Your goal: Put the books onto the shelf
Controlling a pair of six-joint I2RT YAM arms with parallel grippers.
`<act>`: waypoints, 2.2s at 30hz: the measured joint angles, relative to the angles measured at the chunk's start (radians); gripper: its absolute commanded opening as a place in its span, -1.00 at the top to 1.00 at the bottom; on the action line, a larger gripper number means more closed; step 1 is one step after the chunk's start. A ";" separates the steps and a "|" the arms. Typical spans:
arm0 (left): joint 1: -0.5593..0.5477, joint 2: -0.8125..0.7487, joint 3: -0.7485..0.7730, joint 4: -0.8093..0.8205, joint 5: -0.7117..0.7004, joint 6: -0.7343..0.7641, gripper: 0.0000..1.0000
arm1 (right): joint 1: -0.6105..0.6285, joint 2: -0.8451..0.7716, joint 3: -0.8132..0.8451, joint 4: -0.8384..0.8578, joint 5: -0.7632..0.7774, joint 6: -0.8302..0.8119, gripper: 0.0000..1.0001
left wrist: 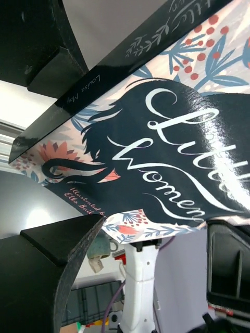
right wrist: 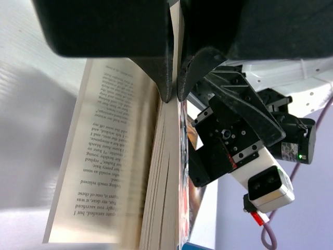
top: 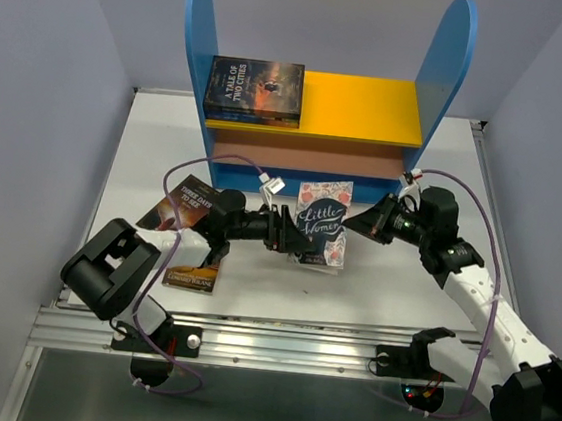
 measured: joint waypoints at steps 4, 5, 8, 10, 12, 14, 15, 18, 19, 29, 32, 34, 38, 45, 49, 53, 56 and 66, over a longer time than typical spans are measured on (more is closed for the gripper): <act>0.016 -0.064 0.000 -0.026 -0.019 0.005 -0.13 | -0.005 -0.002 0.000 0.051 -0.018 0.016 0.99; 0.020 -0.075 0.000 -0.035 -0.022 0.005 0.15 | -0.007 -0.002 0.000 0.059 -0.024 0.017 0.99; 0.021 -0.113 0.000 -0.060 -0.034 0.009 0.72 | -0.008 -0.001 -0.001 0.066 -0.026 0.008 0.99; 0.021 -0.139 0.003 -0.087 -0.050 0.027 1.00 | -0.008 0.003 -0.001 0.073 -0.029 0.000 0.99; 0.019 -0.161 0.011 -0.127 -0.058 0.041 1.00 | -0.008 0.011 0.000 0.080 -0.033 -0.014 0.99; 0.018 -0.169 0.015 -0.161 -0.071 0.049 1.00 | -0.008 0.021 0.006 0.075 -0.035 -0.030 0.95; 0.016 -0.171 0.017 -0.171 -0.080 0.052 1.00 | -0.006 0.031 0.016 0.062 -0.032 -0.047 0.42; 0.012 -0.193 0.027 -0.206 -0.113 0.062 1.00 | 0.000 0.038 0.060 0.008 0.006 -0.085 -0.79; 0.008 -0.211 0.032 -0.225 -0.128 0.072 1.00 | 0.002 0.035 0.076 -0.006 0.024 -0.104 -0.92; 0.006 -0.397 0.181 -0.375 -0.311 0.137 1.00 | 0.005 -0.052 0.185 -0.102 0.352 -0.206 -1.00; 0.006 -0.395 0.270 -0.391 -0.349 0.167 1.00 | 0.005 -0.056 0.185 -0.124 0.403 -0.219 -1.00; 0.006 -0.370 0.358 -0.409 -0.389 0.188 1.00 | 0.005 -0.056 0.185 -0.138 0.431 -0.227 -1.00; 0.006 -0.282 0.523 -0.423 -0.475 0.199 1.00 | 0.005 -0.056 0.185 -0.141 0.452 -0.234 -1.00; 0.002 -0.108 0.744 -0.439 -0.747 0.104 1.00 | 0.005 -0.057 0.185 -0.142 0.452 -0.234 -1.00; 0.002 -0.083 0.765 -0.473 -0.923 -0.006 1.00 | 0.005 -0.067 0.185 -0.144 0.452 -0.234 -1.00; 0.001 -0.080 0.766 -0.518 -1.106 -0.153 1.00 | 0.005 -0.079 0.185 -0.151 0.452 -0.234 -1.00; -0.012 -0.080 0.766 -0.534 -1.218 -0.238 1.00 | 0.005 -0.083 0.185 -0.154 0.451 -0.234 -1.00; -0.095 -0.057 0.821 -0.748 -1.485 -0.571 1.00 | 0.005 -0.083 0.185 -0.156 0.439 -0.226 -1.00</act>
